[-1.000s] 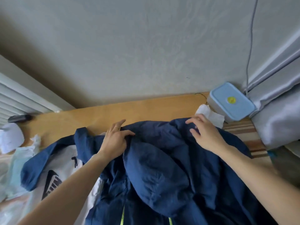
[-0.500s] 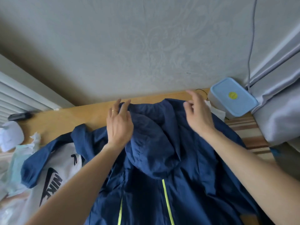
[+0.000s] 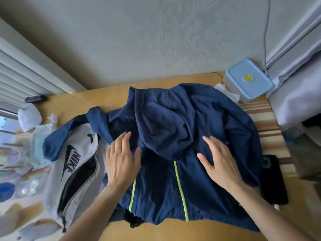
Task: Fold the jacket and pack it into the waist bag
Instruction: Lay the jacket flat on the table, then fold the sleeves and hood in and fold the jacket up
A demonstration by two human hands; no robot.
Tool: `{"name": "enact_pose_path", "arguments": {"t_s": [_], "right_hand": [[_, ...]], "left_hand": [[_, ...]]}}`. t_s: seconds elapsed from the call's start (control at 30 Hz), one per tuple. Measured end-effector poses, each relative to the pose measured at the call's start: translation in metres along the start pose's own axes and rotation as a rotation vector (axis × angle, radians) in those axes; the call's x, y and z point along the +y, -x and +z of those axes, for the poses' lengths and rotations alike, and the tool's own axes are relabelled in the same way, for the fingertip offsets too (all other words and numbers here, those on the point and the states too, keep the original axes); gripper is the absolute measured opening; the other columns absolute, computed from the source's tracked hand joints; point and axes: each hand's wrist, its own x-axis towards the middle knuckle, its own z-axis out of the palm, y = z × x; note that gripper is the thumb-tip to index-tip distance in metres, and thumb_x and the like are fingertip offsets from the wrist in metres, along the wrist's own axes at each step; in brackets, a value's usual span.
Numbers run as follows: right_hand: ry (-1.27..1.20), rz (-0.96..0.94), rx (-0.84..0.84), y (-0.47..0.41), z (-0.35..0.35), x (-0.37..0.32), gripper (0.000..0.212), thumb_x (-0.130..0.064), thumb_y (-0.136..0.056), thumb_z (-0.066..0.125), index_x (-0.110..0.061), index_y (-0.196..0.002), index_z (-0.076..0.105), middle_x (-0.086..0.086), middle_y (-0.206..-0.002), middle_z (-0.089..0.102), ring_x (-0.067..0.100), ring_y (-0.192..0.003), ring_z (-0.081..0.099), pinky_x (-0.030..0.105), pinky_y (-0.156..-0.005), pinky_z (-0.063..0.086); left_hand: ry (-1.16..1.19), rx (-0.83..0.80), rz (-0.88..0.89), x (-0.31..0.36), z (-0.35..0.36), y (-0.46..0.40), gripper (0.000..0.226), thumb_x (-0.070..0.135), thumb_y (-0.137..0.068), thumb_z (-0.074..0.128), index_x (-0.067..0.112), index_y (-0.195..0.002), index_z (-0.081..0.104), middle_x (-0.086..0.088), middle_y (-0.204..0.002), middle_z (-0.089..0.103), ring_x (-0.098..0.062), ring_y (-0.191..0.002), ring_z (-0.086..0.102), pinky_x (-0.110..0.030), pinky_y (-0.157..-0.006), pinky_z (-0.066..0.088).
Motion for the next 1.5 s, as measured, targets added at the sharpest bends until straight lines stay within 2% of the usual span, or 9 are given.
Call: {"name": "enact_pose_path", "arguments": {"t_s": [0.1, 0.33, 0.47, 0.67, 0.83, 0.97, 1.1, 1.37, 1.5], "right_hand": [[0.046, 0.062, 0.026, 0.064, -0.003, 0.015, 0.058, -0.044, -0.095, 0.057, -0.023, -0.148, 0.046, 0.009, -0.151, 0.048, 0.027, -0.137, 0.045, 0.040, -0.111, 0.042], [0.184, 0.302, -0.039, 0.147, 0.027, 0.038, 0.067, -0.038, -0.089, 0.068, -0.015, -0.148, 0.045, 0.023, -0.139, 0.054, 0.042, -0.121, 0.057, 0.049, -0.094, 0.054], [0.048, 0.578, -0.012, 0.153, 0.029, 0.036, 0.083, -0.042, -0.088, 0.070, -0.003, -0.151, 0.034, 0.022, -0.143, 0.050, 0.038, -0.130, 0.050, 0.047, -0.103, 0.047], [0.008, 0.640, 0.098, 0.163, 0.016, 0.027, 0.026, -0.025, -0.088, 0.073, -0.007, -0.107, 0.074, 0.016, -0.109, 0.073, 0.039, -0.100, 0.067, 0.042, -0.080, 0.056], [-0.083, 0.548, 0.185, 0.175, -0.006, 0.021, 0.025, -0.030, -0.096, 0.062, -0.010, -0.110, 0.055, 0.018, -0.099, 0.070, 0.041, -0.089, 0.067, 0.039, -0.068, 0.045], [-0.158, 0.527, 0.203, 0.186, -0.017, 0.020, 0.024, -0.032, -0.098, 0.059, -0.012, -0.109, 0.050, 0.013, -0.094, 0.068, 0.036, -0.077, 0.062, 0.043, -0.068, 0.048], [-0.137, 0.496, 0.191, 0.195, -0.027, 0.015, 0.025, -0.029, -0.096, 0.062, -0.010, -0.110, 0.054, 0.010, -0.092, 0.065, 0.029, -0.076, 0.050, 0.039, -0.067, 0.040], [0.098, 0.270, 0.178, 0.216, -0.022, 0.016, 0.031, -0.028, -0.084, 0.077, -0.019, -0.103, 0.055, 0.000, -0.072, 0.065, 0.026, -0.061, 0.064, 0.036, -0.047, 0.042], [0.260, 0.336, -0.052, 0.220, 0.000, 0.025, 0.048, -0.036, -0.088, 0.071, -0.019, -0.127, 0.050, 0.004, -0.104, 0.065, 0.025, -0.086, 0.066, 0.031, -0.059, 0.045]], "left_hand": [[-0.023, -0.052, -0.197, -0.017, -0.014, 0.053, 0.062, 0.056, -0.090, 0.051, 0.012, -0.133, 0.052, -0.010, -0.122, 0.061, -0.034, -0.113, 0.058, -0.048, -0.090, 0.046], [0.040, -0.446, -0.503, -0.049, 0.003, 0.112, 0.080, 0.083, -0.066, 0.054, 0.020, -0.113, 0.063, -0.004, -0.115, 0.066, -0.031, -0.107, 0.065, -0.045, -0.086, 0.054], [0.540, -0.440, -0.721, -0.065, 0.005, 0.123, 0.039, 0.052, -0.066, 0.076, 0.013, -0.070, 0.071, -0.008, -0.067, 0.074, -0.027, -0.059, 0.066, -0.043, -0.062, 0.058], [0.933, -0.262, -0.604, -0.063, -0.019, 0.145, 0.017, 0.027, -0.097, 0.067, 0.011, -0.095, 0.062, -0.008, -0.088, 0.074, -0.021, -0.071, 0.069, -0.030, -0.059, 0.050], [0.956, -0.166, -0.442, -0.066, -0.036, 0.162, 0.023, 0.030, -0.091, 0.074, 0.020, -0.105, 0.058, -0.006, -0.098, 0.071, -0.025, -0.091, 0.072, -0.042, -0.077, 0.059], [1.067, -0.380, -0.560, -0.067, -0.043, 0.168, 0.038, 0.025, -0.076, 0.089, 0.002, -0.101, 0.074, -0.020, -0.079, 0.078, -0.030, -0.070, 0.072, -0.031, -0.057, 0.055], [0.999, -0.459, -0.585, -0.066, -0.047, 0.180, 0.018, 0.019, -0.085, 0.081, 0.003, -0.089, 0.078, -0.014, -0.066, 0.077, -0.016, -0.049, 0.064, -0.025, -0.048, 0.048], [0.559, -0.301, -0.406, -0.091, -0.026, 0.193, 0.035, 0.046, -0.103, 0.046, 0.013, -0.091, 0.049, -0.005, -0.088, 0.066, -0.037, -0.092, 0.067, -0.046, -0.074, 0.049], [0.246, -0.333, -0.449, -0.102, -0.008, 0.203, 0.043, 0.048, -0.098, 0.055, 0.008, -0.111, 0.046, -0.021, -0.119, 0.068, -0.040, -0.109, 0.066, -0.040, -0.072, 0.043]]}}
